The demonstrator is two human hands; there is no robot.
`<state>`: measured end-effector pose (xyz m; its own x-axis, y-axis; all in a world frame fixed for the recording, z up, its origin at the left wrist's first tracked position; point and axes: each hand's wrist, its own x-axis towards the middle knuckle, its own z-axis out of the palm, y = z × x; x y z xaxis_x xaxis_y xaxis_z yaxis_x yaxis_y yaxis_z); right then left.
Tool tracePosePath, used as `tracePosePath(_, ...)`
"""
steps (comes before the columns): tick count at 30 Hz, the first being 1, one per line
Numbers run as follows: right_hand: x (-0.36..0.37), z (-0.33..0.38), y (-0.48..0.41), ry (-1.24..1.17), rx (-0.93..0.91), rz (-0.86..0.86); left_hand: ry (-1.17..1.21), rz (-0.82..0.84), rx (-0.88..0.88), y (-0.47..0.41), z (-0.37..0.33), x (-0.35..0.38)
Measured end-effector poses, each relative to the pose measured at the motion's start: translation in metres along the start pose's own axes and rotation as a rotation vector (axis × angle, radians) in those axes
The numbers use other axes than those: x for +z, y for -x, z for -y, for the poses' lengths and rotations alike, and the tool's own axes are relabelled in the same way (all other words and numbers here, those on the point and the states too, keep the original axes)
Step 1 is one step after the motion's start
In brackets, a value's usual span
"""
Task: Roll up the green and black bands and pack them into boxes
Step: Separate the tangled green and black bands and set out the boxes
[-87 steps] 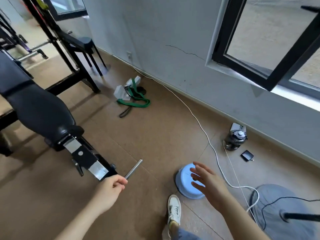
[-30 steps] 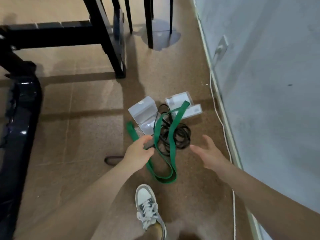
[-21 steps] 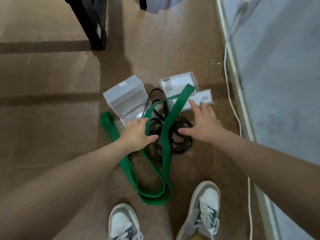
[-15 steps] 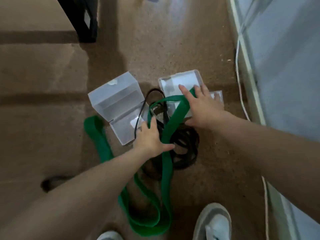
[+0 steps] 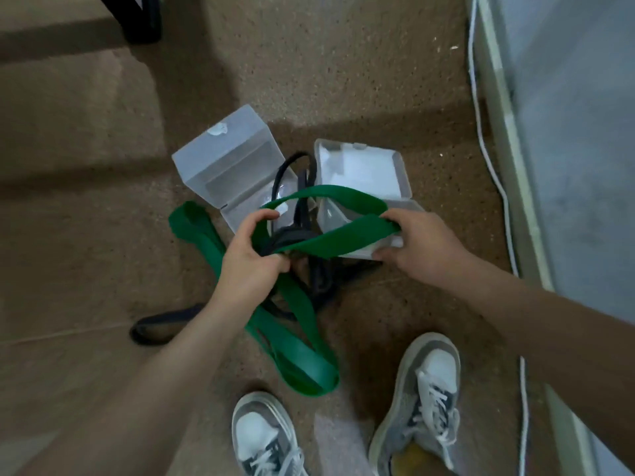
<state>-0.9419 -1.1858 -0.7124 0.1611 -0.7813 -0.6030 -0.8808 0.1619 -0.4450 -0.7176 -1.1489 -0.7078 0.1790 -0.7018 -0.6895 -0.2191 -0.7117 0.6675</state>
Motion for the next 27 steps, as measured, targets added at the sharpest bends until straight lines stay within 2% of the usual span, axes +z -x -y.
tracePosePath(3,0.006,0.023,0.035,-0.12,0.046,-0.058,0.224,0.013,-0.001,0.045,-0.016,-0.019)
tracePosePath(7,0.011,0.041,0.078,-0.089,0.066,-0.155,0.408,0.158,-0.023,0.084,-0.024,-0.035)
tracePosePath(10,0.008,0.037,0.106,0.105,0.087,-0.228,0.397,0.321,-0.034,0.112,-0.023,-0.027)
tracePosePath(12,0.002,0.03,0.122,0.077,0.142,-0.141,0.381,0.465,-0.054,0.131,-0.022,-0.011)
tracePosePath(13,-0.001,0.028,0.132,-0.061,0.179,-0.059,0.399,0.514,-0.063,0.14,-0.023,-0.004)
tracePosePath(15,-0.005,0.03,0.157,-0.507,0.188,0.053,0.474,0.513,-0.047,0.152,-0.028,0.007)
tracePosePath(18,-0.011,0.035,0.203,-1.268,0.264,0.072,0.664,0.357,-0.1,0.153,-0.031,0.021)
tracePosePath(19,-0.013,0.038,0.217,-1.457,0.26,0.126,0.747,0.313,-0.159,0.151,-0.03,0.027)
tracePosePath(20,-0.013,0.041,0.227,-1.506,0.227,0.175,0.821,0.285,-0.22,0.149,-0.03,0.033)
tracePosePath(21,-0.011,0.044,0.23,-1.408,0.163,0.183,0.868,0.273,-0.277,0.15,-0.031,0.039)
tracePosePath(22,-0.008,0.05,0.23,-1.198,0.093,0.153,0.887,0.271,-0.323,0.15,-0.031,0.047)
tracePosePath(24,0.009,0.055,0.22,-0.808,0.028,0.016,0.792,0.258,-0.321,0.15,-0.029,0.055)
tracePosePath(26,0.021,0.054,0.208,-0.744,0.104,-0.048,0.545,0.282,-0.271,0.142,-0.02,0.049)
tracePosePath(27,0.028,0.049,0.204,-0.731,0.132,-0.036,0.367,0.357,-0.267,0.137,-0.011,0.04)
